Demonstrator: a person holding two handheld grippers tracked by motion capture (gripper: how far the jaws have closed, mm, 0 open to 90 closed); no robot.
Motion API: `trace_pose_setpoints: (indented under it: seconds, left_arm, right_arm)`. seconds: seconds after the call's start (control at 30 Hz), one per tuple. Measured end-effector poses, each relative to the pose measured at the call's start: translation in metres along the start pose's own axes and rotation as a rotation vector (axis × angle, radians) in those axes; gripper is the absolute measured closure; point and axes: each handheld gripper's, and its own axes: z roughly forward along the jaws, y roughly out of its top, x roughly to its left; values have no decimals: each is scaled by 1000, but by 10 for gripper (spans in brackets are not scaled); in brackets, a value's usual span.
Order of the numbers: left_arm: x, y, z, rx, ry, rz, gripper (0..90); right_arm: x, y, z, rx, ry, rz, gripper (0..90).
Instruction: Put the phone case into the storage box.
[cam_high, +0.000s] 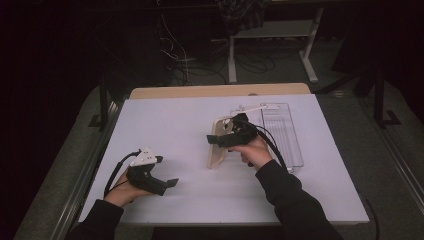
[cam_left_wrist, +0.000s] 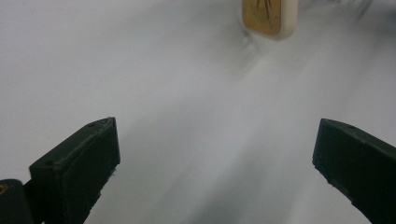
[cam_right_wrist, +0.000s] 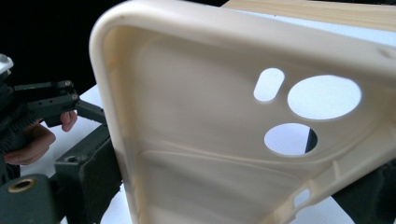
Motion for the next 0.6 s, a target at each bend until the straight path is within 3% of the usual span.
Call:
trace_pose_setpoints:
  seconds: [0.13, 0.23, 0.53, 0.6]
  left_arm:
    - [-3, -2, 2, 23, 1, 18, 4]
    - [-4, -1, 1, 5, 8, 20, 4]
    - [-3, 2, 0, -15, 38, -15, 4]
    - [-2, 2, 0, 1, 36, 6, 4]
  right_arm:
    - [0, 2, -2, 1, -5, 1, 70]
    - [0, 3, -3, 7, -15, -12, 70]
    - [-1, 19, -16, -14, -38, -10, 75]
    - [-2, 24, -19, -19, -49, -24, 75]
